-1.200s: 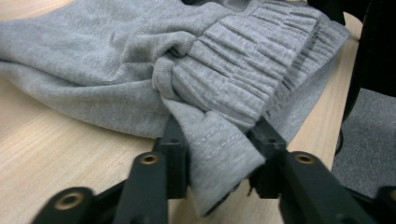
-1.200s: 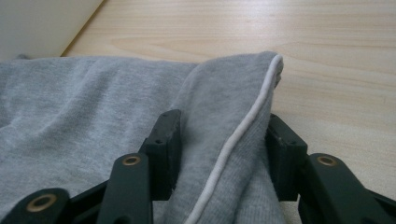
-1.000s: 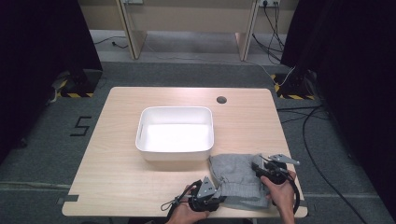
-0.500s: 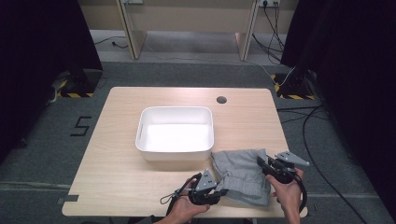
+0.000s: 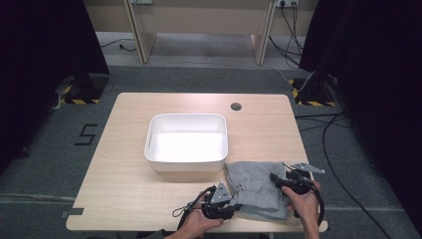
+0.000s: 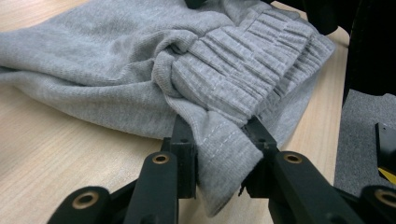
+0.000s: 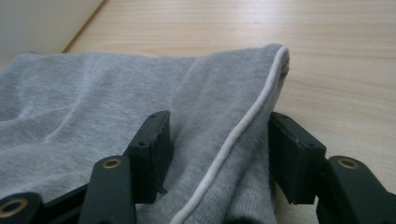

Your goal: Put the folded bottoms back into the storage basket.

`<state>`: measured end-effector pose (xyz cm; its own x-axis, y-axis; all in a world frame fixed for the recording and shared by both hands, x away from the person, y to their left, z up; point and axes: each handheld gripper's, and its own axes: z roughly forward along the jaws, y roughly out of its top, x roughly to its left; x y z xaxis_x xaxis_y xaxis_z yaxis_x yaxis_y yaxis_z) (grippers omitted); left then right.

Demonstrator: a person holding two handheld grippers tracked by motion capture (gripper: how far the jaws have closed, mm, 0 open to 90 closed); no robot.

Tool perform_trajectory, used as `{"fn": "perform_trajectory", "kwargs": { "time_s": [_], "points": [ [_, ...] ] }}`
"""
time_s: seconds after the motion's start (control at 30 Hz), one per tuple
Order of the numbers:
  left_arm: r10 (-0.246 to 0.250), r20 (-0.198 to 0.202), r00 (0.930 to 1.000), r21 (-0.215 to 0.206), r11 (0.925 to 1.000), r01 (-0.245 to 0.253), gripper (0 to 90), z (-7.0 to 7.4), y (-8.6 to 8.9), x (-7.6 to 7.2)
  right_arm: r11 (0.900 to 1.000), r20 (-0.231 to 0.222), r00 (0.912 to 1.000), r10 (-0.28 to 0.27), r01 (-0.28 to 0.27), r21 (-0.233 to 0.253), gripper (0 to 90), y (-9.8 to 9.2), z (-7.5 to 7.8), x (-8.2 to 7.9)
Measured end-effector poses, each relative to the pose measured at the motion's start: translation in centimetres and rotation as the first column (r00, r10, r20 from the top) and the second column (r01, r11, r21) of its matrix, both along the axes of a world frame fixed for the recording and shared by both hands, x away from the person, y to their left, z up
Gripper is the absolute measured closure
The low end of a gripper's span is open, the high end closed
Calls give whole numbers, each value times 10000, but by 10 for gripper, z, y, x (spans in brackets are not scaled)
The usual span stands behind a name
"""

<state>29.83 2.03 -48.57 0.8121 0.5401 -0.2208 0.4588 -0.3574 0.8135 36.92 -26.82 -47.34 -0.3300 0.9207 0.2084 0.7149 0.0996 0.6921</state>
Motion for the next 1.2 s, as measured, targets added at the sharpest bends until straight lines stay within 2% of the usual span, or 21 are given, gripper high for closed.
{"fn": "perform_trajectory", "kwargs": {
  "time_s": [0.07, 0.17, 0.2, 0.37, 0.5, 0.6, 0.7, 0.87, 0.97, 1.2],
  "points": [
    [18, -2, 10000, 2, 10000, -18, 704, 0, 0, 0, 10000, -164, 9999, -3, 3, -39, 447, 0, -2, 2],
    [-25, 8, 10000, 92, 10000, 25, 704, -2, -1, 0, 9995, -356, 9993, -94, 104, 292, 502, -2, -4, 3],
    [-24, 17, 10000, 87, 10000, 24, 704, -2, -1, 0, 9994, -313, 9995, 4, 6, 348, 558, -3, -5, 3],
    [-60, 80, 10000, 112, 9999, 59, 707, -2, -1, 1, 9981, -145, 9998, 117, -108, 609, 696, -4, -4, 0],
    [-103, 301, 9995, 62, 9999, 101, 709, 3, -1, 1, 9980, 229, 9997, 106, -120, 618, 721, -5, 2, -3],
    [-157, 545, 9984, -4, 9999, 158, 714, 10, -1, 1, 9977, 649, 9978, 108, -151, 658, 728, -7, 14, -6],
    [-244, 682, 9974, -246, 9994, 262, 715, 22, -3, 2, 9977, 1022, 9946, 153, -219, 640, 728, -8, 28, -9],
    [-375, 1041, 9939, -514, 9977, 430, 716, 42, -6, 3, 9989, 1687, 9857, 40, -117, 451, 728, -14, 51, -16],
    [-385, 1215, 9918, -649, 9968, 467, 715, 54, -6, 6, 9986, 2053, 9787, 18, -127, 516, 728, -16, 63, -17],
    [-531, 1503, 9872, -621, 9961, 630, 715, 77, -3, 14, 9986, 2509, 9677, 227, -342, 415, 728, -11, 85, -10]
  ]
}}
